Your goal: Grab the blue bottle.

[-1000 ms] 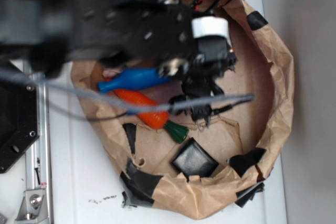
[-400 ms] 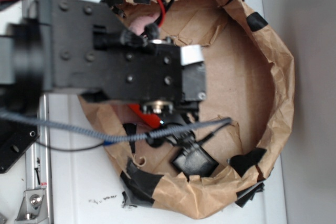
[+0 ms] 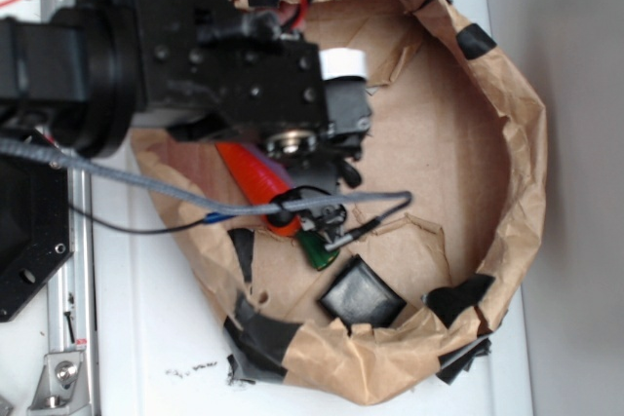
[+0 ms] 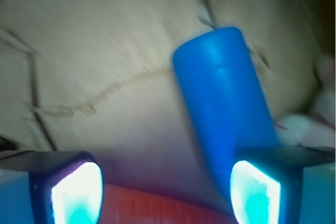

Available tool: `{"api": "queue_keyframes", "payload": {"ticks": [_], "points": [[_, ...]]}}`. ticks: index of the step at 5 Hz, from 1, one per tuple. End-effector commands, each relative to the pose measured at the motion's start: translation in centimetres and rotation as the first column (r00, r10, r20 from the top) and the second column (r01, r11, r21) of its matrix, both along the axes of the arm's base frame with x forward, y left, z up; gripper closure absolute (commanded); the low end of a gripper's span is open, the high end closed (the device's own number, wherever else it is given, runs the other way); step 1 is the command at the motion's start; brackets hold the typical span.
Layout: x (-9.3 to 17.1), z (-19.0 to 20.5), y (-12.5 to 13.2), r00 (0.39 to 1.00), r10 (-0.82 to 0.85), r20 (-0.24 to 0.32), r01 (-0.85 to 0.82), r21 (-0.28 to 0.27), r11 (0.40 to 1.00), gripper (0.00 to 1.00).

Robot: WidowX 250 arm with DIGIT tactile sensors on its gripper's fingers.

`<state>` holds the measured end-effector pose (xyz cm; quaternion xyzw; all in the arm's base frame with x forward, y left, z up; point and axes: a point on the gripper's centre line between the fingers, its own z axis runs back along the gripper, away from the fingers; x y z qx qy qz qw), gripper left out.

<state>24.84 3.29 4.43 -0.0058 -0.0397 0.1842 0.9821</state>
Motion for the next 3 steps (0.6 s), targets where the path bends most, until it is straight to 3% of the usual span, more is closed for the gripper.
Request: {"api": "queue_keyframes", "payload": {"ticks": [1,2,3], "points": [[2.3,4.8,2.4,0.993,-0.025,0.111,0.024,0.012,1.000,0.00],[2.8,6.5,2.7,0.990,-0.043,0.132,0.038,0.041,0.998,0.00],[2.5,3.7,3.1,0.995,-0.078,0.069,0.074,0.059,0.996,0.00]]}}
